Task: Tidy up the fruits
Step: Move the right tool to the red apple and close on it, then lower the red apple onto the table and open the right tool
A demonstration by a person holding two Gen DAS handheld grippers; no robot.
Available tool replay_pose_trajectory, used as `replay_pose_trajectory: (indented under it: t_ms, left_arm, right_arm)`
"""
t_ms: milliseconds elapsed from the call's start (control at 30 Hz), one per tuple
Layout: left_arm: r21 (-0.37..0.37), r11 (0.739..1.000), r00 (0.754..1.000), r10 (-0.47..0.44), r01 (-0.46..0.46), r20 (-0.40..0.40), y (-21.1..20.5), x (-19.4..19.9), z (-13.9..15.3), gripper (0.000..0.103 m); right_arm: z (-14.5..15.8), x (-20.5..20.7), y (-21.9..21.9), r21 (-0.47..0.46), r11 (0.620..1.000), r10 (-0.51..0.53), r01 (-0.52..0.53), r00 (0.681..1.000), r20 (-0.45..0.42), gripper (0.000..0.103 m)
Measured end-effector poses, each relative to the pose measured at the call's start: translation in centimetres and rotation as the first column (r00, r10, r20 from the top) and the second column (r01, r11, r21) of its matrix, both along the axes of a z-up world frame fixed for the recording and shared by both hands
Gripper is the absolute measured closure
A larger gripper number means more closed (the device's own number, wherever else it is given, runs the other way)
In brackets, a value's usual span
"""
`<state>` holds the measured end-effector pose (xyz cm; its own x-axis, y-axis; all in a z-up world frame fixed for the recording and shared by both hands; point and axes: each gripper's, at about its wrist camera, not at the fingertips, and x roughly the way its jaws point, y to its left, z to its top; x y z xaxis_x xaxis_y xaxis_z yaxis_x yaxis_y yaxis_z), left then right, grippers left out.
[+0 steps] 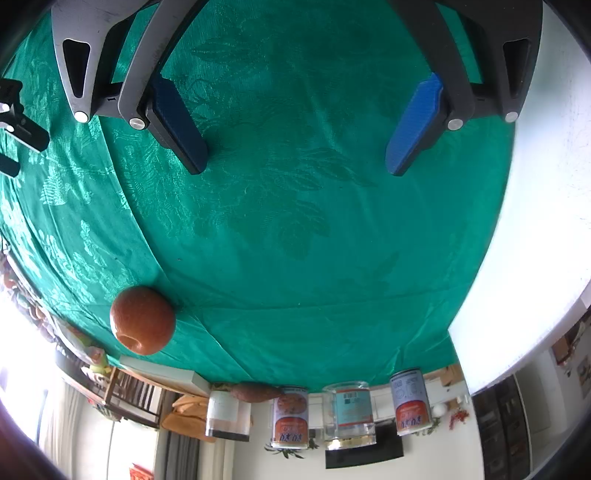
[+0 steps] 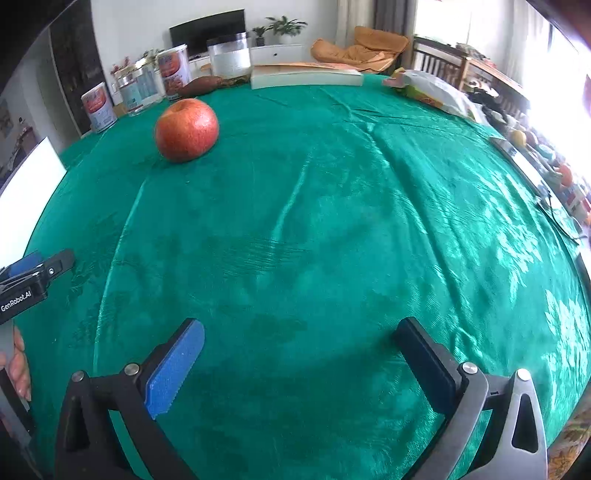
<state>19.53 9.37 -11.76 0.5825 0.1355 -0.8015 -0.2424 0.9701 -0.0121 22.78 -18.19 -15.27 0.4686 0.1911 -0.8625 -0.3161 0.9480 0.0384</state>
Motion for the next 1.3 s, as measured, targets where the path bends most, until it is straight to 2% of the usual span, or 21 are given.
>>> replay_pose_trajectory:
  t_ms: [67, 133, 200, 300, 400, 500, 533, 733, 867, 1000, 1133, 1200, 1233, 1267, 1300]
  left_arm:
    - [0.0, 1.0, 1.0, 0.0, 0.0, 0.0, 0.0, 0.0, 0.0, 0.005]
    - [0.0, 1.0, 1.0, 0.0, 0.0, 0.0, 0.0, 0.0, 0.0, 0.005]
    - [0.0, 1.0, 1.0, 0.0, 0.0, 0.0, 0.0, 0.0, 0.0, 0.005]
    - [0.0, 1.0, 1.0, 0.0, 0.0, 0.0, 0.0, 0.0, 0.0, 0.005]
    - [0.0, 1.0, 1.0, 0.0, 0.0, 0.0, 0.0, 0.0, 0.0, 0.005]
    - [0.0, 1.0, 1.0, 0.0, 0.0, 0.0, 0.0, 0.0, 0.0, 0.005]
    - [0.0, 1.0, 1.0, 0.0, 0.0, -0.001, 0.0, 0.0, 0.0, 0.005]
    - [0.0, 1.0, 1.0, 0.0, 0.0, -0.001, 0.0, 0.1, 0.0, 0.004]
    - [0.001, 1.0, 1.0, 0.0, 0.0, -0.001, 0.0, 0.1, 0.0, 0.004]
    - [0.004, 1.0, 1.0, 0.001, -0.001, -0.003, 0.0, 0.1, 0.0, 0.004]
    - [0.003, 1.0, 1.0, 0.0, 0.0, -0.003, 0.0, 0.1, 0.0, 0.004]
    - [-0.006, 1.0, 1.0, -0.004, 0.004, -0.001, 0.1, 0.1, 0.0, 0.004]
    - [-0.009, 1.0, 1.0, -0.01, 0.01, 0.0, 0.2, 0.1, 0.1, 0.004]
    - [-0.019, 1.0, 1.0, -0.021, 0.021, -0.014, 0.2, 0.2, 0.2, 0.005]
    - [-0.042, 0.999, 0.999, -0.027, 0.027, -0.022, 0.1, 0.5, 0.7, 0.005]
  right_arm:
    - [0.8, 1.9, 1.5, 0.051, 0.998, 0.048, -0.048, 0.999, -0.007, 0.001]
    - [2.0, 3.9, 3.4, 0.082, 0.992, 0.096, -0.1, 0.994, 0.051, 0.001]
    - [3.0, 5.8, 6.0, 0.074, 0.984, 0.155, -0.165, 0.981, 0.117, 0.001]
    - [3.2, 8.8, 9.4, 0.073, 0.976, 0.194, -0.206, 0.97, 0.148, 0.003]
    - [2.2, 11.4, 11.8, 0.066, 0.975, 0.204, -0.213, 0.972, 0.116, 0.01]
    - [1.0, 12.8, 12.6, 0.035, 0.98, 0.193, -0.197, 0.976, 0.097, 0.026]
    - [0.9, 13.1, 12.3, 0.052, 0.979, 0.192, -0.198, 0.977, 0.092, 0.034]
    - [1.8, 12.3, 7.7, 0.072, 0.985, 0.149, -0.157, 0.984, 0.1, 0.034]
    - [2.5, 10.7, 2.1, 0.023, 0.994, 0.106, -0.109, 0.99, 0.091, 0.034]
    - [1.5, 9.2, -2.4, -0.026, 0.998, 0.067, -0.065, 0.995, 0.075, 0.034]
    - [1.3, 8.1, -4.7, 0.042, 0.999, 0.018, -0.023, 0.995, 0.096, 0.033]
    - [1.5, 7.1, -5.5, 0.078, 0.997, -0.008, 0.0, 0.994, 0.11, 0.026]
    - [1.7, 6.1, -6.0, 0.091, 0.996, -0.021, 0.01, 0.992, 0.126, 0.016]
    - [1.8, 5.1, -6.4, 0.095, 0.995, -0.029, 0.016, 0.99, 0.139, 0.012]
    - [1.8, 4.1, -6.7, 0.093, 0.996, -0.03, 0.016, 0.988, 0.149, 0.011]
